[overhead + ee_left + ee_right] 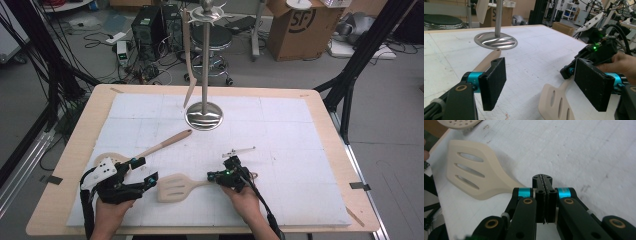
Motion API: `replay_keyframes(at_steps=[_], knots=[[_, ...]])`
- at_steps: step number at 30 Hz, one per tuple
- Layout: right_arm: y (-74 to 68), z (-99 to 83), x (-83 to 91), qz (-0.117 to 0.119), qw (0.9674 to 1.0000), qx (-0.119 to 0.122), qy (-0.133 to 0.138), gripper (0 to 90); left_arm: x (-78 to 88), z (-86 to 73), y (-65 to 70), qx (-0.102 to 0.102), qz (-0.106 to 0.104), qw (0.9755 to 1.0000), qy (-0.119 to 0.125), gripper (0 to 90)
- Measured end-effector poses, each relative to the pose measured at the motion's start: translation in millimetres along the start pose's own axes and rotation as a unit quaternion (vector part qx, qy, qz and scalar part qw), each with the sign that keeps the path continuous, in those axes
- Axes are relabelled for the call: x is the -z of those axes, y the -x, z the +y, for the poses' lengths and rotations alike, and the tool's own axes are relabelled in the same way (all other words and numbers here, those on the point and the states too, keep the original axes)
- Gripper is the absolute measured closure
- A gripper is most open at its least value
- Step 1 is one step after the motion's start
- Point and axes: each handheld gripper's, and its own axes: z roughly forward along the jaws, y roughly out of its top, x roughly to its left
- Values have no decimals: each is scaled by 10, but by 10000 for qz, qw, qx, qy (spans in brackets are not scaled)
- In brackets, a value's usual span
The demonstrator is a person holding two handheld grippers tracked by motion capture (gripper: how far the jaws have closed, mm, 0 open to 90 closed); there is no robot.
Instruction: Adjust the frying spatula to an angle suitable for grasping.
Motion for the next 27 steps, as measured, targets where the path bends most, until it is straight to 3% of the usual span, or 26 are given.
replay_keyframes(at_steps=[9, 12, 16, 20, 27], knots=[[111, -187, 224, 41, 9994, -274, 197, 900, 3, -5, 2, -3, 16, 10000, -15, 266], [104, -215, 281, -88, 9994, -246, 242, 900, 4, -5, 1, 13, 14, 10000, -5, 266], [76, -304, 462, -4, 9988, -349, 331, 900, -9, -5, 6, -8, 0, 10000, -34, 266], [111, -416, 601, -50, 9987, -413, 299, 900, -11, -5, 13, -29, 3, 10000, -48, 266], [277, -728, 873, -301, 9965, -759, 154, 900, -10, -7, -3, 10, 51, 10000, -38, 266]])
